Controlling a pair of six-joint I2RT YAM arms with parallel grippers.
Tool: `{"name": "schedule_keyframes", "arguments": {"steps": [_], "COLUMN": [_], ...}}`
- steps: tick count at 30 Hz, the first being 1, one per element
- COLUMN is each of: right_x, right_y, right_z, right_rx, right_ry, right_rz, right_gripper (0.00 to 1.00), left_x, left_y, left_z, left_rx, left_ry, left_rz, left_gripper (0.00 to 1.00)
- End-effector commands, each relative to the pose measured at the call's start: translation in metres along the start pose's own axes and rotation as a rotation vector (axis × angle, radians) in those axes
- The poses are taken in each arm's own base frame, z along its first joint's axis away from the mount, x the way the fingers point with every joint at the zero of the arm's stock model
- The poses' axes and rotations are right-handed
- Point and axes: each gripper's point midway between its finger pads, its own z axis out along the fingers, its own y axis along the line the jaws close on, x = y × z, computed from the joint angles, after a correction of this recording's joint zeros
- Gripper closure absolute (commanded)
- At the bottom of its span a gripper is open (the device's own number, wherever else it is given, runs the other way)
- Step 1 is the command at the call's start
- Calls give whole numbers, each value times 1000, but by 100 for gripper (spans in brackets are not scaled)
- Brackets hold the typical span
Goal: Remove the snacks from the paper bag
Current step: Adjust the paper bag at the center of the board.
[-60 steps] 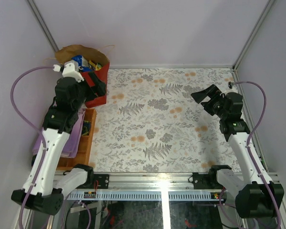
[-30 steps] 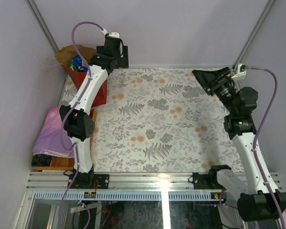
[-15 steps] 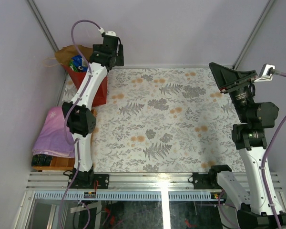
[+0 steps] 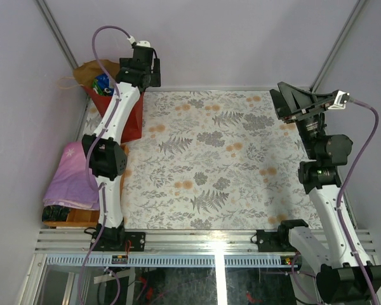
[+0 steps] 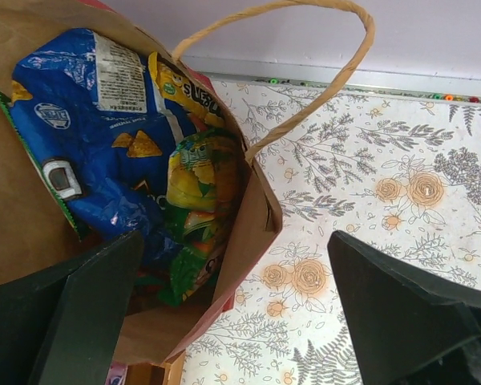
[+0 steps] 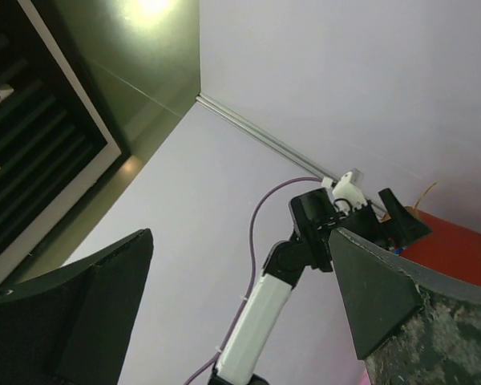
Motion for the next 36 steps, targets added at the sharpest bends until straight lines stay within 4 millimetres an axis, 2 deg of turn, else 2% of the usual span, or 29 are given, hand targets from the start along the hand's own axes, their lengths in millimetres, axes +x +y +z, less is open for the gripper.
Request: {"name": "schedule_keyframes", "arguments": {"steps": [1, 6, 9, 12, 14, 19, 22, 25, 29, 33, 36], "right_x": [-2, -2, -2, -3, -3, -4, -4, -5, -3, -3, -3], "right_y": [28, 30, 35, 29, 26, 28, 31, 34, 26, 24, 29], "right_z": [-1, -1, -3, -4, -4, -5, -7, -8, -7, -8, -10], "right_rx": [-119, -146, -185, -165, -152, -165, -188, -202, -160, -154, -169], "right_ry": [-7, -7, -6, -18, -23, -26, -30, -34, -30, -32, -28], "right_rz": [90, 112, 124, 133, 132, 131, 124, 117, 123, 133, 137], "right_gripper": [1, 1, 1, 1, 1, 1, 1, 1, 1, 1, 1], "left_x": [-6, -2, 0, 0, 0, 2, 7, 15, 27, 44, 69], "left_y": [-2, -5, -3, 1, 3, 1, -2, -11, -32, -66, -92], "left_z": [18, 25, 29, 30, 30, 31, 30, 27, 12, -9, -25], "left_rx": [-21, -21, -31, -49, -57, -48, -32, -6, -16, -43, -68], "left_ry": [-31, -21, -18, -19, -20, -17, -3, 13, 22, 19, 29], "left_rz": [5, 9, 18, 26, 26, 24, 22, 29, 105, 277, 422], "left_gripper": [0, 1, 7, 16, 30, 79, 100, 100, 100, 100, 100]}}
